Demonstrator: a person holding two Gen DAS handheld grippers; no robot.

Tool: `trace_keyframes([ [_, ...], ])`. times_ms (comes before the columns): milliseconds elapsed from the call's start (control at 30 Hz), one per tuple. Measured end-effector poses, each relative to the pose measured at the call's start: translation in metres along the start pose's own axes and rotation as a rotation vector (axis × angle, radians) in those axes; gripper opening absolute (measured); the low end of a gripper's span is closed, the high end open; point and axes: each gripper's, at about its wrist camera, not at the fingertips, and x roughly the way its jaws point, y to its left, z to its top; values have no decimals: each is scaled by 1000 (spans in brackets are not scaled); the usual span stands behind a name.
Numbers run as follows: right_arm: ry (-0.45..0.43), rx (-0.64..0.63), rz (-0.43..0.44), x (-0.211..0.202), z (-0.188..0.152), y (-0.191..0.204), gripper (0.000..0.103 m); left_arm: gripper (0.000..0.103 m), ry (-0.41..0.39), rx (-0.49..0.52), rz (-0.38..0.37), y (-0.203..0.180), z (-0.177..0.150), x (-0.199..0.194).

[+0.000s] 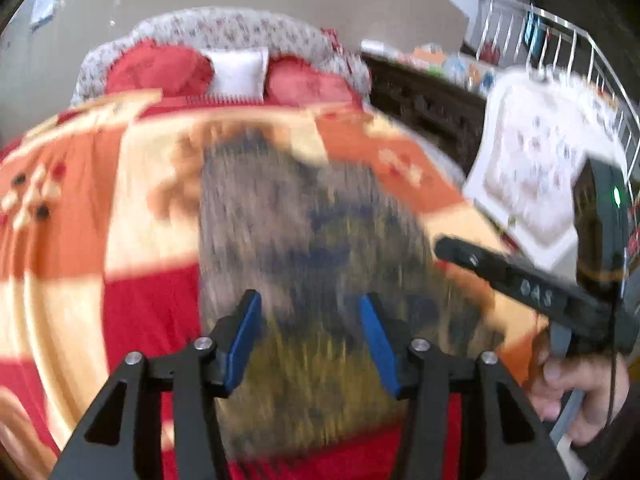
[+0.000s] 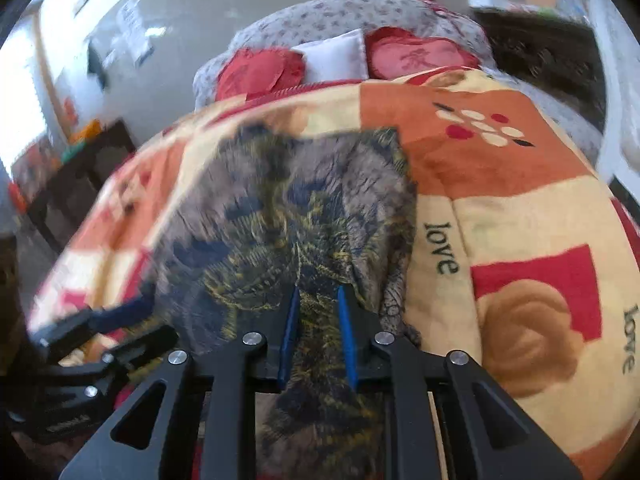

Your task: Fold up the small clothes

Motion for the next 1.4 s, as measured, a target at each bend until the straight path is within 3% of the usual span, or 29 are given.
trace_keyframes([
  [100, -57, 34, -64, -10, 30, 5, 26, 64, -43, -60, 48, 13, 52, 16],
  [200, -7, 97, -143, 19, 67, 8, 26, 64, 15, -172, 80, 30, 102, 59],
  [300, 24, 93, -161, 63, 88, 14, 26, 64, 87, -217, 126, 36, 123, 104],
  [400, 73, 94, -203, 100, 94, 9, 26, 64, 157, -202, 188, 39, 115, 143],
  [500, 149, 95, -218, 132, 80, -5, 27, 67, 146, -102, 246, 34, 89, 161],
  [533, 126, 101, -200, 130, 75, -7, 27, 72, 122, -59, 265, 27, 84, 161],
  [667, 88, 116, -167, 126, 67, -15, 27, 73, 122, -28, 322, 21, 83, 169],
  [1400, 80, 136, -148, 129, 67, -21, 27, 74, 115, -25, 331, 22, 82, 171],
])
